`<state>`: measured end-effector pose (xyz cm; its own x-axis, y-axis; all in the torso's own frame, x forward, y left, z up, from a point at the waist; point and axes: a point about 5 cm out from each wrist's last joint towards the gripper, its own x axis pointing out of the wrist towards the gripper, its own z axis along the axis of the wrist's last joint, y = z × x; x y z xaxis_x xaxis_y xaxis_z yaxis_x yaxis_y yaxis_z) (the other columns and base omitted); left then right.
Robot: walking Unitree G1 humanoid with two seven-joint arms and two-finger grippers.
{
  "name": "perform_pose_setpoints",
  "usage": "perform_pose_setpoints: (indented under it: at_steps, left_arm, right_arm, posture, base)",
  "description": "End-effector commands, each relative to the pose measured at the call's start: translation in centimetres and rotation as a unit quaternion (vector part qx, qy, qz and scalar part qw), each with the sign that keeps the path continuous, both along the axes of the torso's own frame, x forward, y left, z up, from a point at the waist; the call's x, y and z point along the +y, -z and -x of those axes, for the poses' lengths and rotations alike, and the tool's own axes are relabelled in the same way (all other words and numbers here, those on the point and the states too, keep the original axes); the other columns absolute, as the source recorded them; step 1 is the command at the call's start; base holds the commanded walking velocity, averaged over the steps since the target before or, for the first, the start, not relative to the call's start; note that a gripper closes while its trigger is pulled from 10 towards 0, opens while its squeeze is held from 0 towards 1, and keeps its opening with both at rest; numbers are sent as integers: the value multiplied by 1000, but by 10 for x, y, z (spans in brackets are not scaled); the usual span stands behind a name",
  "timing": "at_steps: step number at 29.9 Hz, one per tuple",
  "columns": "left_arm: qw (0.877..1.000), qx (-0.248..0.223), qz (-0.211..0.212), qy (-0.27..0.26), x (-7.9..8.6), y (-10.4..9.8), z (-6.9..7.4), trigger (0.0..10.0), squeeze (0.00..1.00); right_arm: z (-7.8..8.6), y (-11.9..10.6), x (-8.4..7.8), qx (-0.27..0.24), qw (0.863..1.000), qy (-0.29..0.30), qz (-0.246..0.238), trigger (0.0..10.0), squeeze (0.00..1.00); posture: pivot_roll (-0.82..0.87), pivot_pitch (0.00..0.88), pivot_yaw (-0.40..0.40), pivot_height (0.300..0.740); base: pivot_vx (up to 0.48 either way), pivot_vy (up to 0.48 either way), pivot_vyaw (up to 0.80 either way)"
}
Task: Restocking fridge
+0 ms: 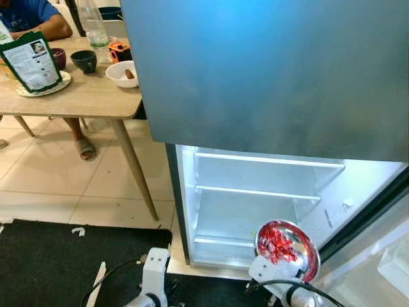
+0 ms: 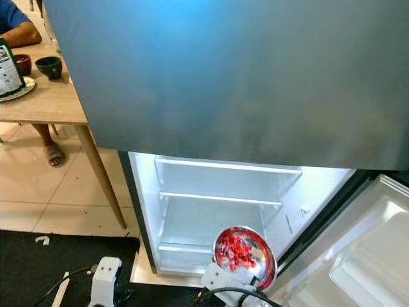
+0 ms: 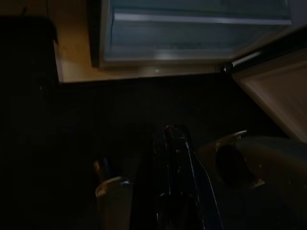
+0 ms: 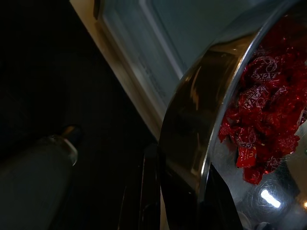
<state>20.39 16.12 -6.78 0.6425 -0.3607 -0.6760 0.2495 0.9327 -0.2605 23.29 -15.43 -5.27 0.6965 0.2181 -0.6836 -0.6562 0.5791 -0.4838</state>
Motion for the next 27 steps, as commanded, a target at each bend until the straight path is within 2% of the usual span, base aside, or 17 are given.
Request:
perform_pose_setpoints:
  at_steps: [1,4,12,27]
  left_arm:
    - [1000,-5,-1,19,-6,0,-1,10000,0]
    - [998,-32,-9,53,-13,-7,-10,10000,0]
    - [993,-61,-23,100,-23,-13,-19,10000,0]
    - [991,-67,-30,109,-24,-13,-18,10000,0]
  right_arm:
    - [-3,-2,1,-9,1000,-6,3,10000,0]
    - [-14,-9,1,-23,1000,1,9,10000,0]
    - [-23,-16,-2,-38,999,11,13,10000,0]
    - [-25,-17,-8,-37,999,21,18,10000,0]
  posture:
    - [-54,100,-25,740]
    - [-56,101,-24,735]
    - [-52,102,-26,705]
    - [-53,102,-27,660]
  base:
    - [0,0,0]
    - [0,0,0]
    - [0,0,0]
    - [0,0,0]
